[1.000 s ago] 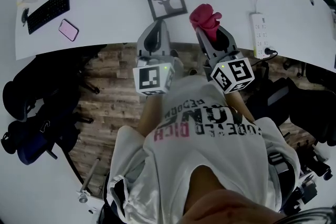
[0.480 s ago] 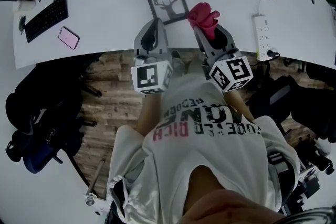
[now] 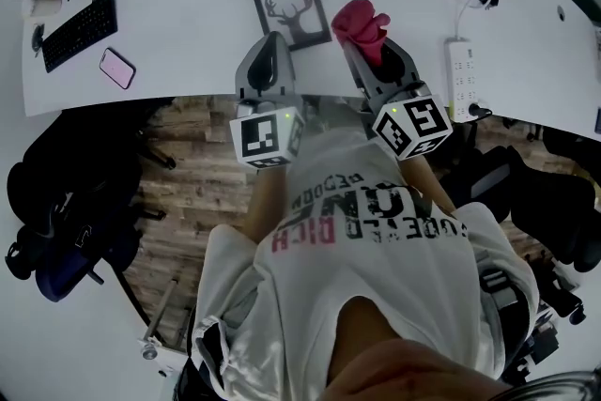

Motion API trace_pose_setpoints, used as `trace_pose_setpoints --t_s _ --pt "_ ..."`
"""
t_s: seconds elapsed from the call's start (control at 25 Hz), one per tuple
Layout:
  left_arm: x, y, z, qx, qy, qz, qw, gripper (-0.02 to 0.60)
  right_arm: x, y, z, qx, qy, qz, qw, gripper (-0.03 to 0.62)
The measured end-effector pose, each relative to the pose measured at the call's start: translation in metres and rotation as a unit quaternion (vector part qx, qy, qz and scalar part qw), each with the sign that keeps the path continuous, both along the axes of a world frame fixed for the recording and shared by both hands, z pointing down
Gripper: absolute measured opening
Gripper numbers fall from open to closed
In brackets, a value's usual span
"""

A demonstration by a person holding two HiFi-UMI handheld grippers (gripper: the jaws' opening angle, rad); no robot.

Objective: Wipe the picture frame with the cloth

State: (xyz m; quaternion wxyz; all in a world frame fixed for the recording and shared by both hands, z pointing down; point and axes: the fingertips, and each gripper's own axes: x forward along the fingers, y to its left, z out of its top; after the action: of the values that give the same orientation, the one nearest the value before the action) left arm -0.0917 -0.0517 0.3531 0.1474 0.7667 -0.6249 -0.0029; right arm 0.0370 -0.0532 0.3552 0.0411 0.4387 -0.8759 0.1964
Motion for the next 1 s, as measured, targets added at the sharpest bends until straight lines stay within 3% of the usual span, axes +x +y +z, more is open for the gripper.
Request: trace_pose_setpoints --t_s 0.6,1.0 --pt "0.01 -0.024 0.006 -0.006 -0.02 -0.039 0.999 -0.003 0.025 -0.032 0.005 -0.005 -0.001 -0.02 1.0 0.12" --pt "-0.019 -0.045 0.013 -0.009 -0.041 -0.045 0.9981 -0.003 -0.007 -0.054 0.029 -0.014 0.02 -0.025 0.999 0.12"
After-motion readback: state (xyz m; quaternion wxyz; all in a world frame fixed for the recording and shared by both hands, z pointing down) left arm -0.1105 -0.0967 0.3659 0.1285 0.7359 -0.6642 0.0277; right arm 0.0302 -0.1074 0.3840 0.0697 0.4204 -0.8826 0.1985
